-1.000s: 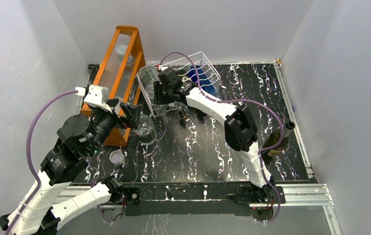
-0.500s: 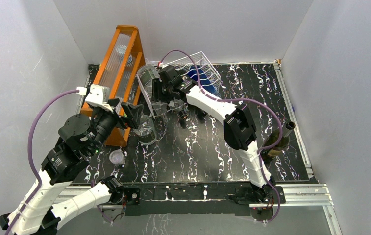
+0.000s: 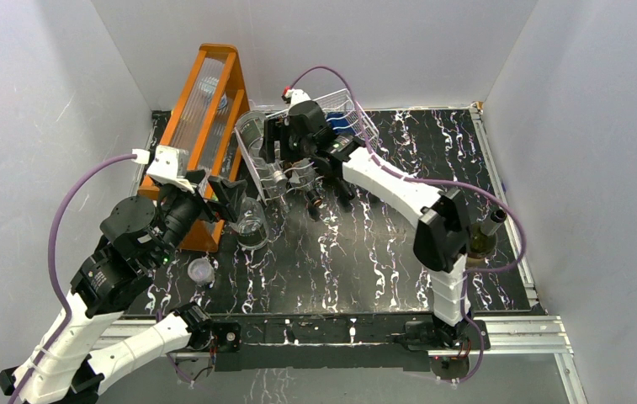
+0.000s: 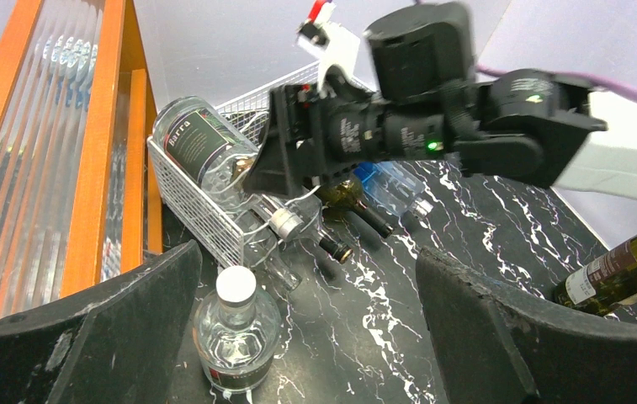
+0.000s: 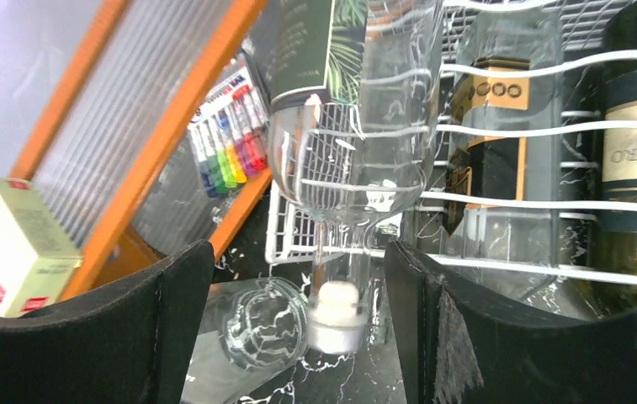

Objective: Put the wine bottle on the wine rack

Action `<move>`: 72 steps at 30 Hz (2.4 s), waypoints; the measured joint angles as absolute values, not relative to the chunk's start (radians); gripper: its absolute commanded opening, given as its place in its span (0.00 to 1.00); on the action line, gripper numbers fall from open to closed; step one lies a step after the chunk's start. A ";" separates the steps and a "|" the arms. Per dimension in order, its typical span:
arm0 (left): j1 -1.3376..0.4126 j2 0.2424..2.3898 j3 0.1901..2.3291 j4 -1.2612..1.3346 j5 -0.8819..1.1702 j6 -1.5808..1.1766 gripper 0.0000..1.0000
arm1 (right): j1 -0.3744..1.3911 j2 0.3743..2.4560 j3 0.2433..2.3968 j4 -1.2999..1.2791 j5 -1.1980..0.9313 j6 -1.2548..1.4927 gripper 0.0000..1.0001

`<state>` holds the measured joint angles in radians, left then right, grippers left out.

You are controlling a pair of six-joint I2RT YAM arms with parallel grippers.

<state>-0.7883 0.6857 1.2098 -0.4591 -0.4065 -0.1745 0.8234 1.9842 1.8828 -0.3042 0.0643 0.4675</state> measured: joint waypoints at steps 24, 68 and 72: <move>-0.788 0.814 1.169 -0.429 -0.071 -0.196 0.98 | 0.809 1.197 1.526 -0.606 0.862 0.325 0.87; -0.788 0.864 1.010 -0.284 0.007 -0.220 0.98 | 0.442 0.779 1.131 -1.106 1.023 0.685 0.30; -0.788 0.875 1.009 -0.282 0.009 -0.220 0.98 | 0.442 0.774 1.129 -1.103 1.021 0.674 0.15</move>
